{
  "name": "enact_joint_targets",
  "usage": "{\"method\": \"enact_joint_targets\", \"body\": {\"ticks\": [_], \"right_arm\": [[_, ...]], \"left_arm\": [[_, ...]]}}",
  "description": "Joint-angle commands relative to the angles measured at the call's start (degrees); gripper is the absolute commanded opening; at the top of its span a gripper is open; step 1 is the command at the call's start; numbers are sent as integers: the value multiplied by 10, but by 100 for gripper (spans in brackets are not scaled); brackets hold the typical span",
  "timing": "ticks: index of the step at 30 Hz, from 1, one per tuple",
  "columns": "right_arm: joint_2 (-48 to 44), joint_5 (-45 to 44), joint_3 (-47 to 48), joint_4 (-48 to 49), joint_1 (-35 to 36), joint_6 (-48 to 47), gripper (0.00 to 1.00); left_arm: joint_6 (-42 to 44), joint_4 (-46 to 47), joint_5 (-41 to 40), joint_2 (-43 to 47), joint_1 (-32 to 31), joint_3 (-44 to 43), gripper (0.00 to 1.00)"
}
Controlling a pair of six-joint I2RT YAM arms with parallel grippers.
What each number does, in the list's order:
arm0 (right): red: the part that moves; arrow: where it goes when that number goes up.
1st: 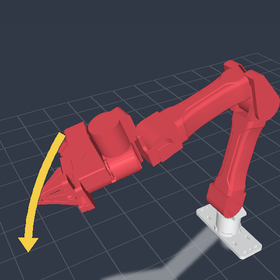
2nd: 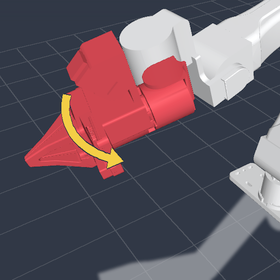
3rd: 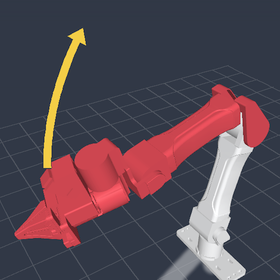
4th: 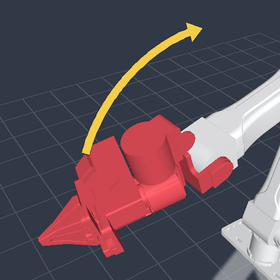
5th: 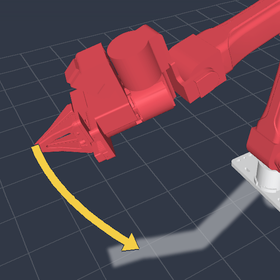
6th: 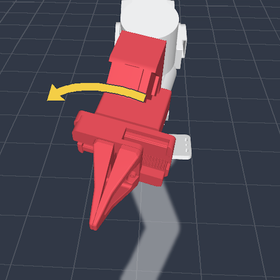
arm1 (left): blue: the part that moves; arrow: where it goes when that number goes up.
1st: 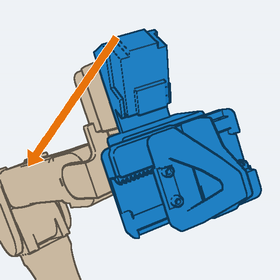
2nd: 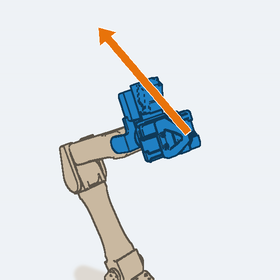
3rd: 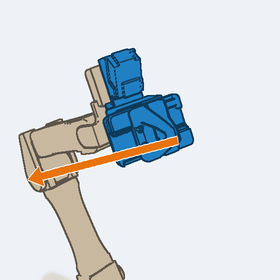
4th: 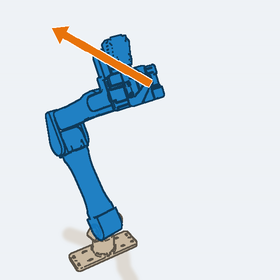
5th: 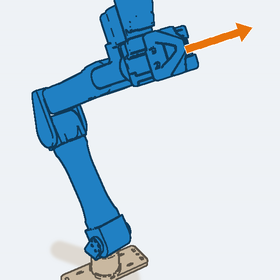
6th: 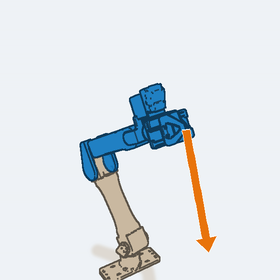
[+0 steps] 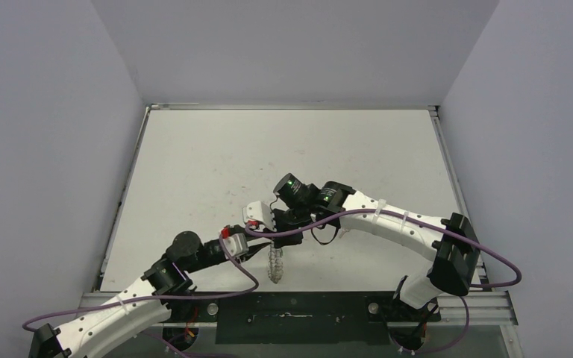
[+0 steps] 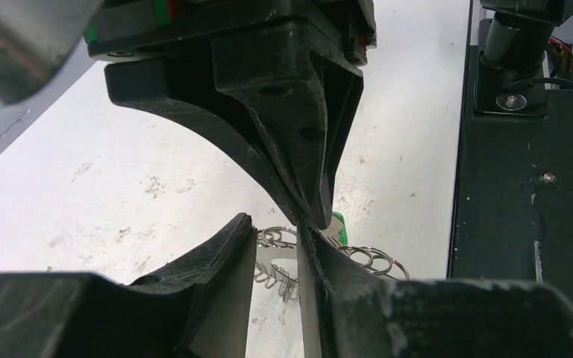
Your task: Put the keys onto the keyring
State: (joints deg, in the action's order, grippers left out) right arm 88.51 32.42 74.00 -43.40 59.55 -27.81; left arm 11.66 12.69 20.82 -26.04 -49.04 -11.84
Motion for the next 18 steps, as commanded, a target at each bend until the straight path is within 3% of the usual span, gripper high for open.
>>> {"method": "enact_joint_targets", "body": {"ticks": [1, 18], "right_arm": [[-29, 16, 5, 5, -4, -8, 0], [-30, 26, 46, 4, 3, 3, 0]], "left_arm": [[-16, -14, -10, 2, -3, -17, 25], [-25, -6, 17, -31, -6, -24, 25]]}}
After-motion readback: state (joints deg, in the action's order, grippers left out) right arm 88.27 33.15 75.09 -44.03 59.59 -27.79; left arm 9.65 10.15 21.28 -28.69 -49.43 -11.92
